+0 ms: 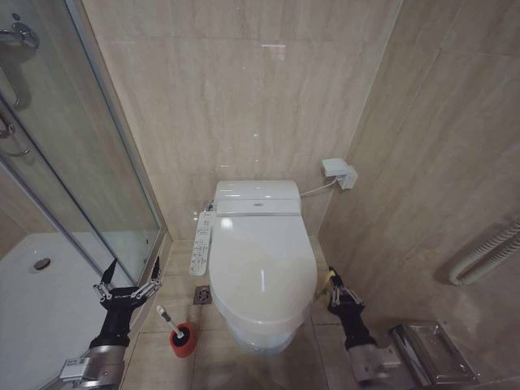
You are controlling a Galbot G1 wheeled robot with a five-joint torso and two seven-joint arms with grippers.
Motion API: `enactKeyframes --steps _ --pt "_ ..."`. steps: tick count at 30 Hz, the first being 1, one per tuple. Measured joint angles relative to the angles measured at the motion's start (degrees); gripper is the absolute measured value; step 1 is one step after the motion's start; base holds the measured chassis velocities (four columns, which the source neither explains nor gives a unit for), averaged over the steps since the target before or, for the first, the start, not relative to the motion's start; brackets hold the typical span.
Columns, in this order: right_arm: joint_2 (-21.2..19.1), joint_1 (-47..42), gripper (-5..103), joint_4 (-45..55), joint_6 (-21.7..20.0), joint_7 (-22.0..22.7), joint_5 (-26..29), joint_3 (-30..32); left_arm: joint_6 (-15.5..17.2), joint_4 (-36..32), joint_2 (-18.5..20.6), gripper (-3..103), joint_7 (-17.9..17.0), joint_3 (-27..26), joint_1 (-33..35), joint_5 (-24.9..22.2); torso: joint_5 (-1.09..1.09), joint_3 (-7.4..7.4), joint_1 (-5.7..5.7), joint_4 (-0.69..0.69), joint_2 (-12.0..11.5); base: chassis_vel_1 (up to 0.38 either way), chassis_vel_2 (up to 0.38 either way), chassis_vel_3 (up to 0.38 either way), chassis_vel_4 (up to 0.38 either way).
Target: Open the toilet lid, clean the toilet bowl with a toilet brush, close the toilet lid, and flush.
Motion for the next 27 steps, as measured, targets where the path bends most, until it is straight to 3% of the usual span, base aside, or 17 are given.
enactKeyframes --steps 8,18,27 --pt "0.5 4.1 1 2.6 -2.3 0.9 0.8 -0.8 0.0 0.0 0.0 100 0.0 0.0 0.0 0.0 0.0 0.0 0.0 0.01 0.0 0.0 0.0 0.0 0.0" --pt "-2.1 8.4 1 3.1 -3.4 2.2 3.8 0.2 0.0 0.0 0.0 100 0.0 0.0 0.0 0.0 0.0 0.0 0.0 0.0 0.0 0.0 0.0 0.0 0.0" --pt "0.2 13.0 1 2.2 -4.7 3.1 5.5 -1.0 0.0 0.0 0.0 100 0.0 0.0 0.0 0.0 -0.01 0.0 0.0 0.0 0.0 0.0 0.0 0.0 0.0"
